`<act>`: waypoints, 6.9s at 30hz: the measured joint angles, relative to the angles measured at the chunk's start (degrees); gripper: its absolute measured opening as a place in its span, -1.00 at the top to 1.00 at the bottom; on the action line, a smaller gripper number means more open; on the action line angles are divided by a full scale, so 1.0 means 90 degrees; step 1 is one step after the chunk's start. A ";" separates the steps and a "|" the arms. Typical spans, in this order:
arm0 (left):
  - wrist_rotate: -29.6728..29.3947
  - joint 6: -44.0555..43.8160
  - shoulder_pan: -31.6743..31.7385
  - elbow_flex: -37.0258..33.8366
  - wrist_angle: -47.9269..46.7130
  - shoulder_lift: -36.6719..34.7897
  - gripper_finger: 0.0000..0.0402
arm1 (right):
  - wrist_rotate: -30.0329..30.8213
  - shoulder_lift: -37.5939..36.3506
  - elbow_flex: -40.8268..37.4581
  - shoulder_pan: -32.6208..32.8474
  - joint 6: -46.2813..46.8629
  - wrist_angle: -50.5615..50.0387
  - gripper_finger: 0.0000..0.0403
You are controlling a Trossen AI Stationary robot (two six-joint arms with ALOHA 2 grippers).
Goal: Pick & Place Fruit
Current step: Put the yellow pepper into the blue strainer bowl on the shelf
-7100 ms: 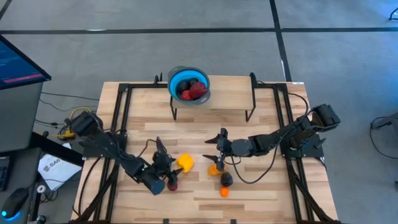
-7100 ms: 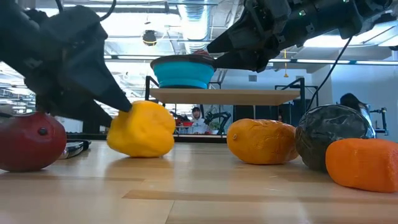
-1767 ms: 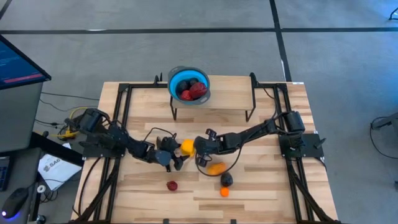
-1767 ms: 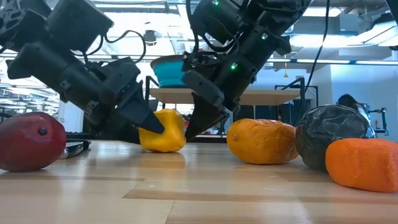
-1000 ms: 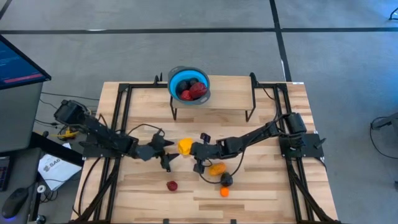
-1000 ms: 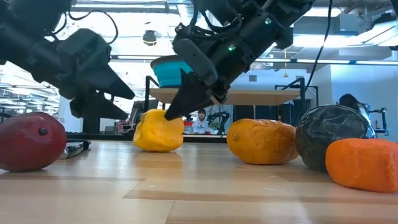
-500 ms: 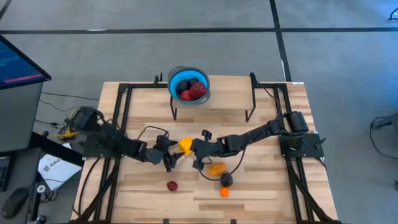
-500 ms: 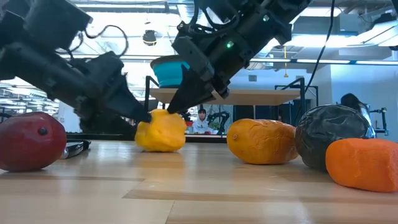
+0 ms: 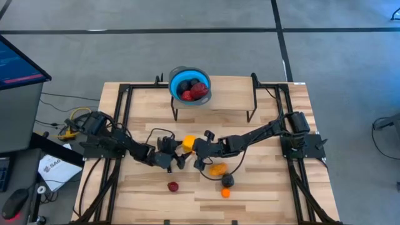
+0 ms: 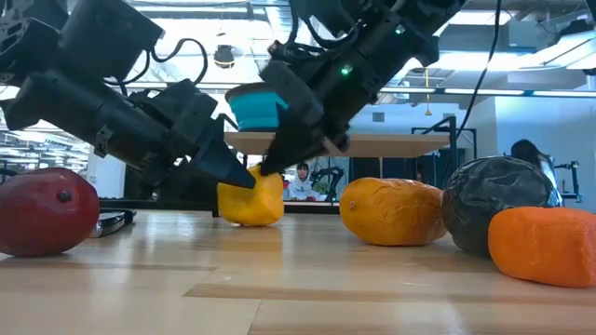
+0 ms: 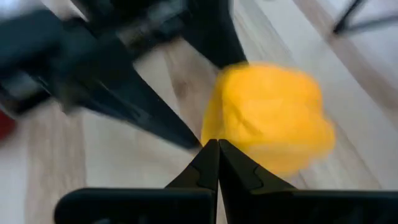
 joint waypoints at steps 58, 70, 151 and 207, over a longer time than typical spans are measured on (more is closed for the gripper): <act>0.1446 0.0354 -0.0350 -0.0835 -0.2078 -0.2837 -0.77 | 0.0130 0.0118 0.0002 0.0265 -0.0068 0.1002 1.00; 0.2195 0.0710 -0.0085 -0.0835 -0.1726 -0.2839 -0.77 | 0.0122 0.0118 0.0002 0.0266 -0.0060 0.0949 1.00; 0.1061 0.0725 -0.1486 0.1345 -0.2377 -0.0274 -0.82 | -0.1639 -0.0314 0.0499 0.0780 -0.2105 -0.1270 0.69; 0.1248 0.1681 -0.0716 0.0877 -0.1844 -0.0279 -0.82 | -0.3033 0.0967 0.1224 -0.0156 -0.5763 -0.1686 -0.54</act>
